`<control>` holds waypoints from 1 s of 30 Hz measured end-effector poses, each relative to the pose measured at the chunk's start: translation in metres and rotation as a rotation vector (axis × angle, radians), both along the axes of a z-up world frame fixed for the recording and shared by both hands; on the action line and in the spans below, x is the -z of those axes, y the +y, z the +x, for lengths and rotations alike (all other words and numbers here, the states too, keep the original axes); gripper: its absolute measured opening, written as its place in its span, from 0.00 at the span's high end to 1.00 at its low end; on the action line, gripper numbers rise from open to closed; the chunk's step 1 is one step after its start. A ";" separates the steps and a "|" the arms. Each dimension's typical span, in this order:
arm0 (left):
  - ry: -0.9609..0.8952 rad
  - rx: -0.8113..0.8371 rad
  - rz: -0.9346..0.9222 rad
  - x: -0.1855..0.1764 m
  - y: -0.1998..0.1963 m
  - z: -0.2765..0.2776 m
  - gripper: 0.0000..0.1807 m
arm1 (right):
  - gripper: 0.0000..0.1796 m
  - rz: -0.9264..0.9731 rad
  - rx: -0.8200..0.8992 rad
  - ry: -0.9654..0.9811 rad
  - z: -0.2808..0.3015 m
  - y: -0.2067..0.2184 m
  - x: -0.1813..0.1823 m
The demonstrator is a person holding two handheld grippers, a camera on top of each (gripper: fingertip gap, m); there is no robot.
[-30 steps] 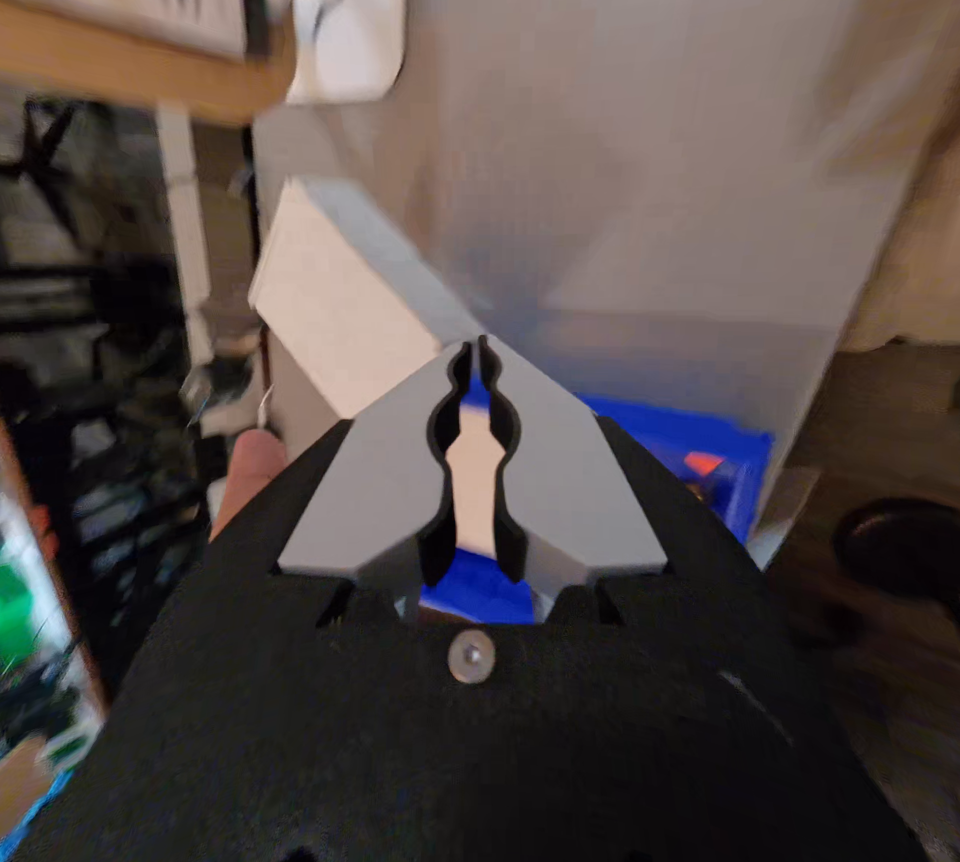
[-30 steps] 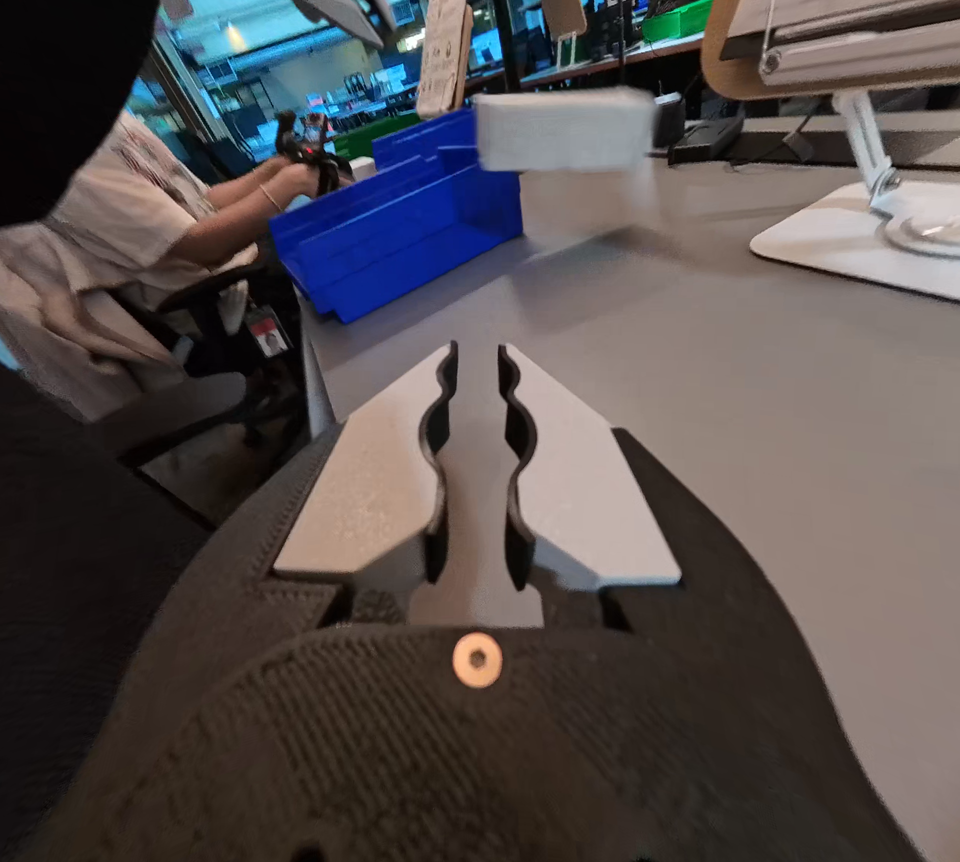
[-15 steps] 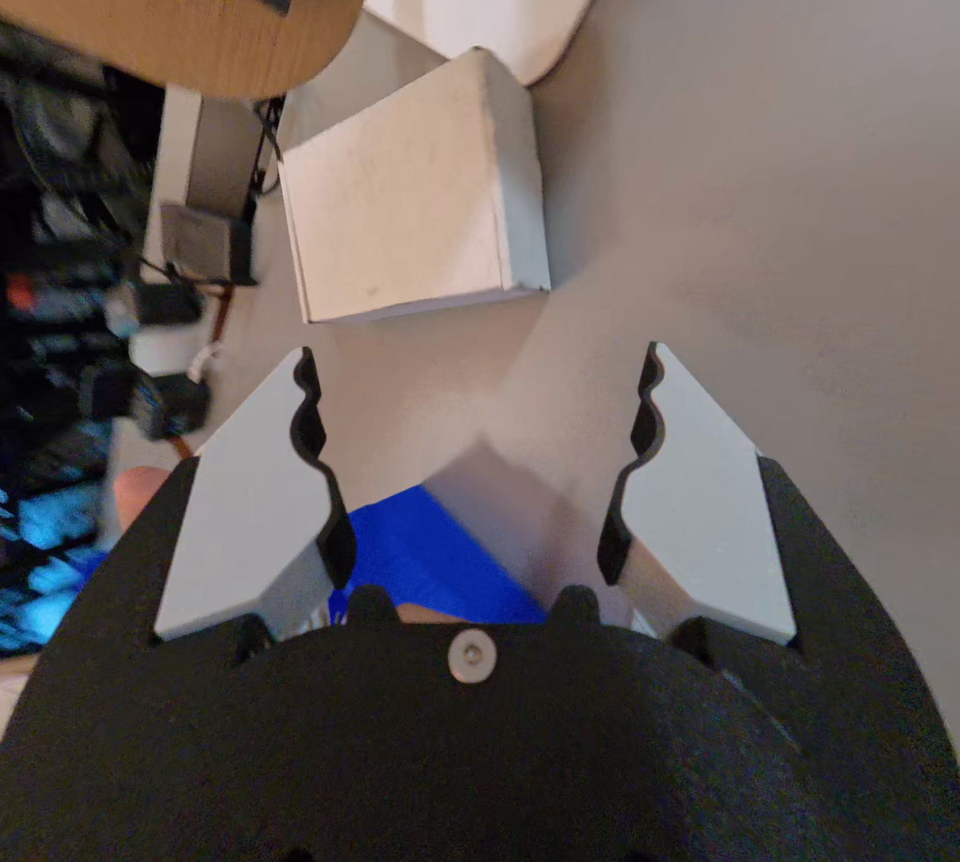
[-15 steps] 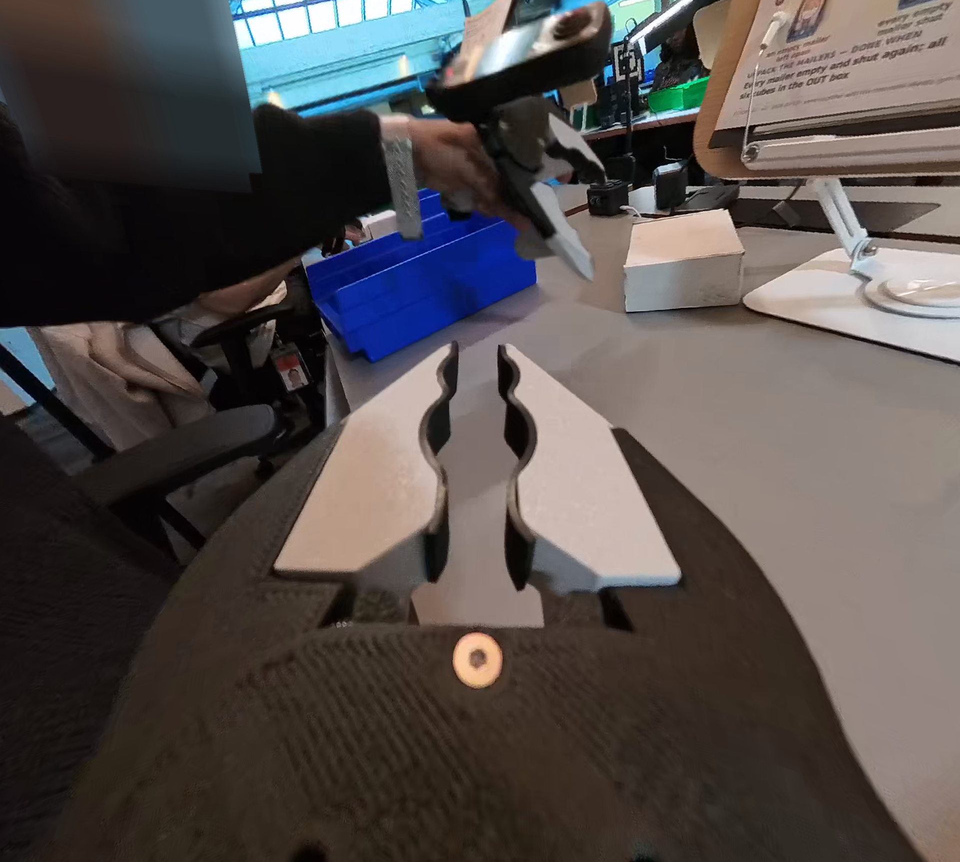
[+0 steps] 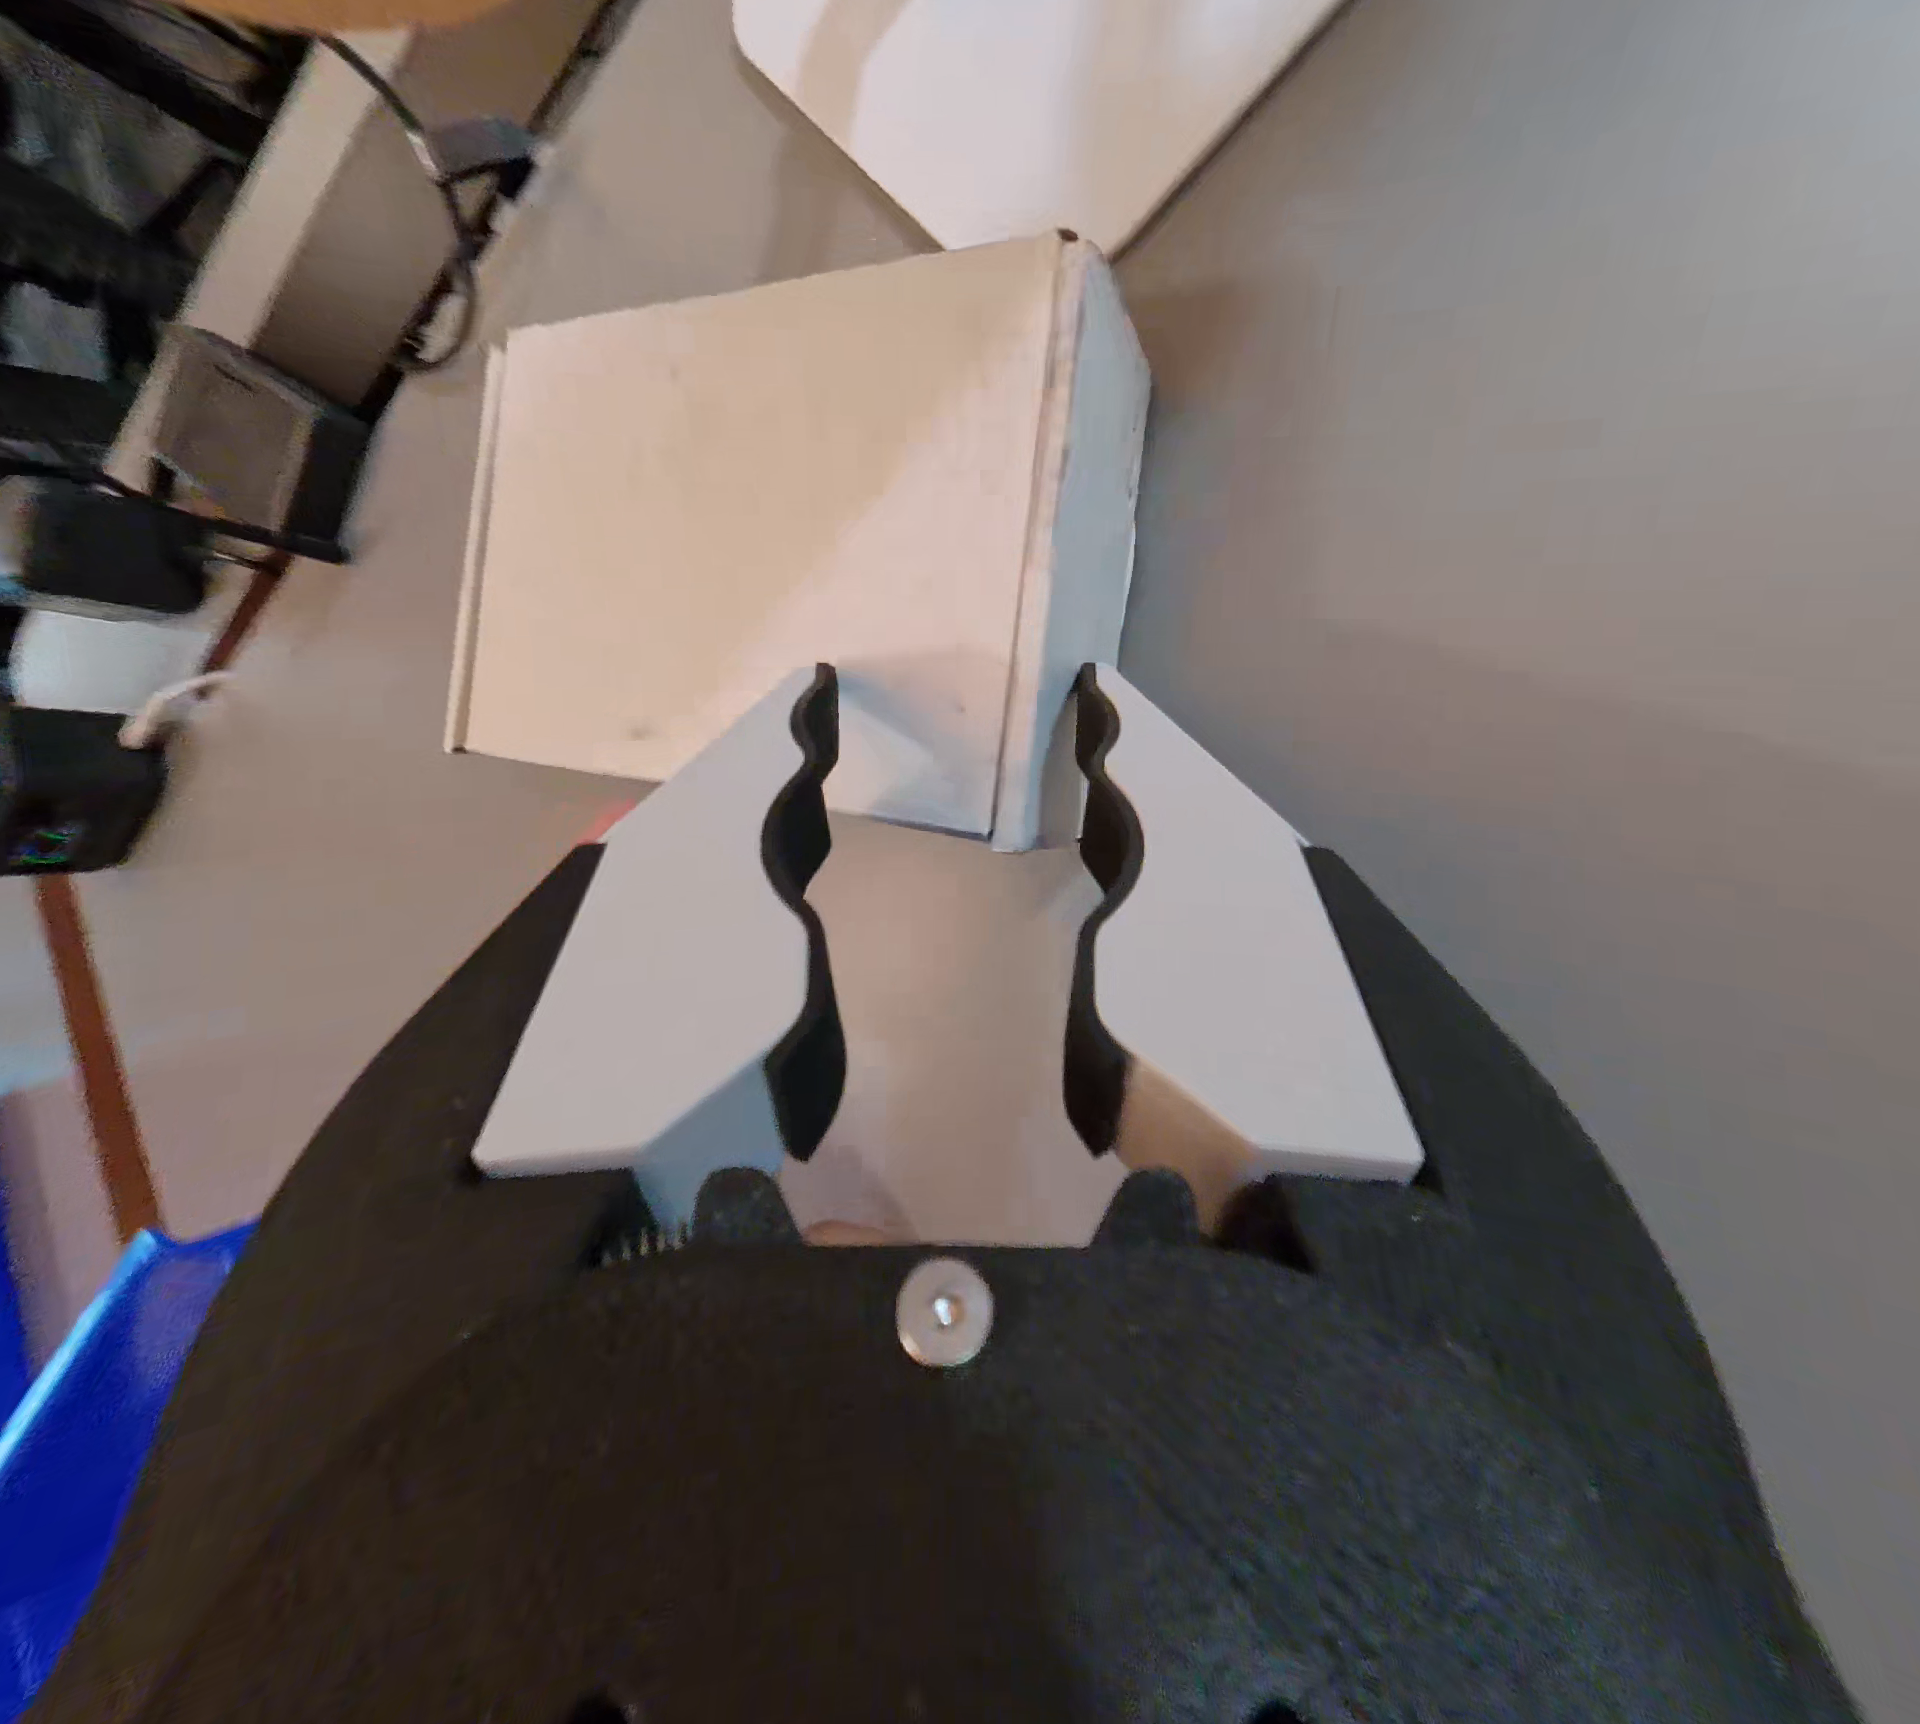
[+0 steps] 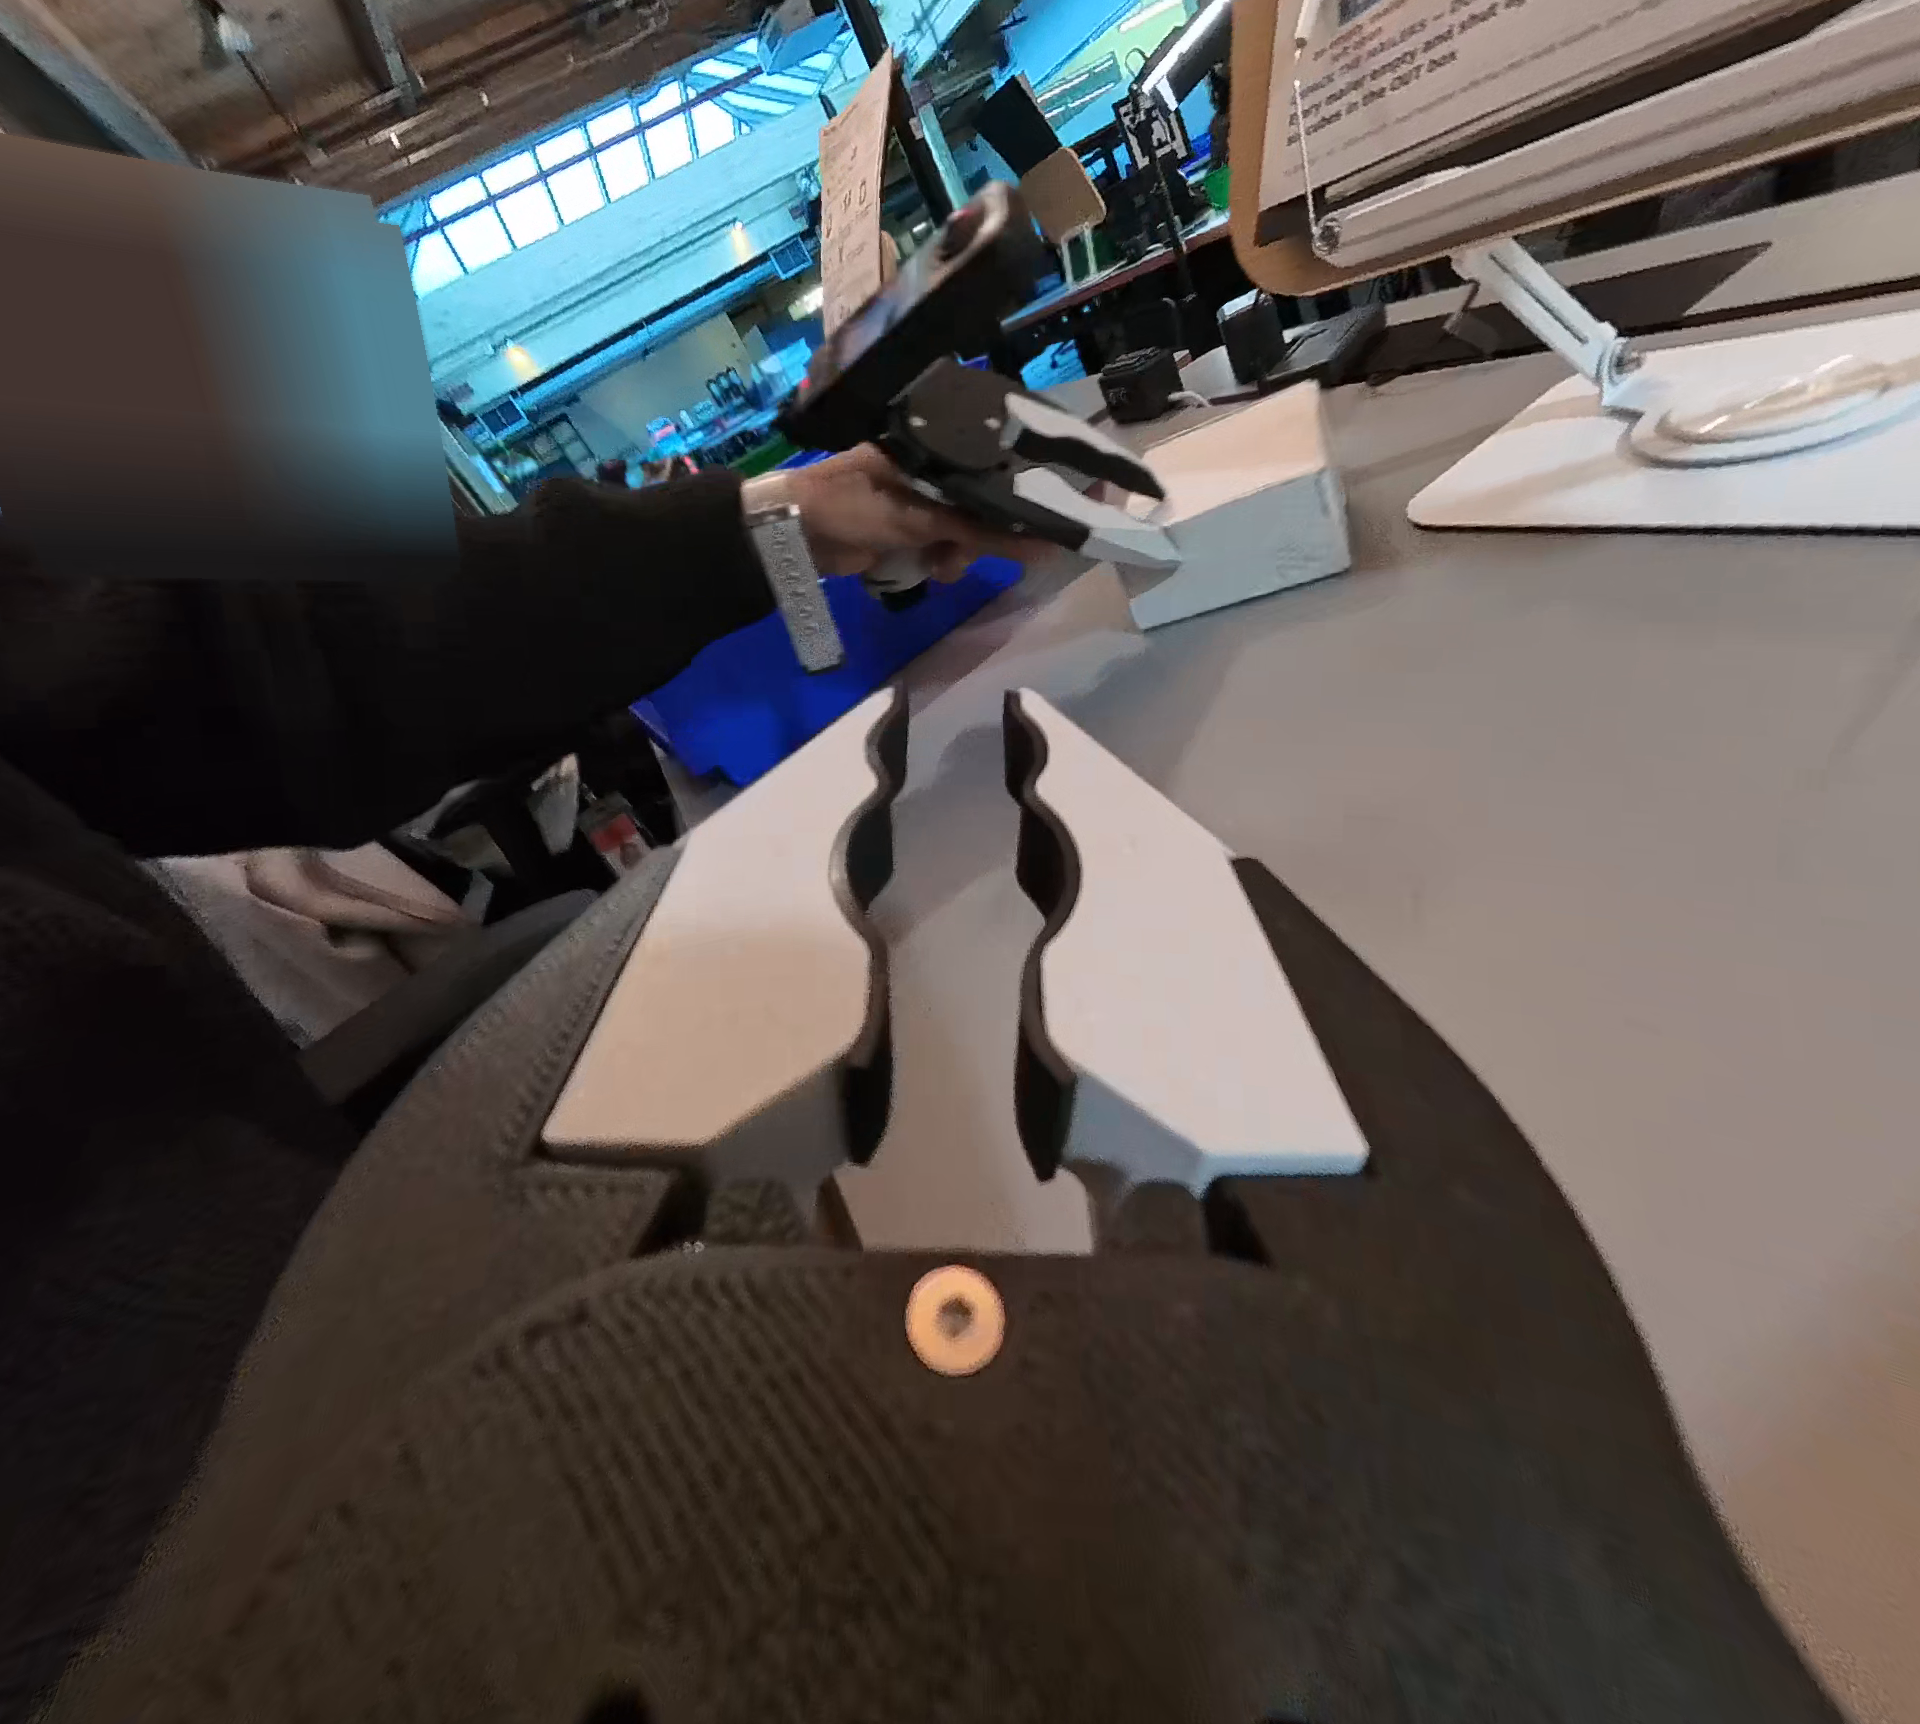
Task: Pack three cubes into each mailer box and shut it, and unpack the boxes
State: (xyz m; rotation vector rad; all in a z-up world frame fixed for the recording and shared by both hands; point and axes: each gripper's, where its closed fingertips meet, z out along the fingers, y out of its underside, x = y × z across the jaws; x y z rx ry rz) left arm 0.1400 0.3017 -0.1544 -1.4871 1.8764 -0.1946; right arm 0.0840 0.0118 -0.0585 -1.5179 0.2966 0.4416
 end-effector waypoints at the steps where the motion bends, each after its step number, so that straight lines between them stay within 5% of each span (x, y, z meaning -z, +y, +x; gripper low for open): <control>1: 0.025 0.016 -0.039 -0.001 -0.008 -0.012 0.75 | 0.90 0.005 0.000 0.023 0.002 -0.001 0.000; 5: 0.171 0.090 -0.227 -0.009 -0.050 -0.072 0.79 | 0.89 -0.010 0.003 0.041 0.005 -0.004 0.004; 8: 0.148 -0.047 -0.286 -0.024 -0.046 -0.097 0.75 | 0.88 -0.039 -0.004 0.010 0.001 -0.002 0.008; 12: -0.068 -0.286 -0.348 -0.044 -0.022 -0.071 0.47 | 0.88 -0.051 -0.057 0.035 -0.014 0.004 0.011; 14: -0.101 -0.299 -0.382 -0.039 -0.029 -0.048 0.42 | 0.88 -0.026 -0.082 0.062 -0.019 0.006 0.005; 18: -0.127 -0.358 -0.157 -0.024 -0.018 -0.007 0.31 | 0.88 -0.038 -0.067 0.010 -0.015 0.010 0.005; 26: -0.115 -0.406 -0.367 -0.012 -0.033 -0.010 0.41 | 0.88 -0.016 -0.077 0.089 -0.013 0.011 0.004; 30: 0.047 -0.212 -0.446 -0.010 -0.062 -0.045 0.40 | 0.88 -0.011 -0.067 0.103 -0.009 0.009 0.003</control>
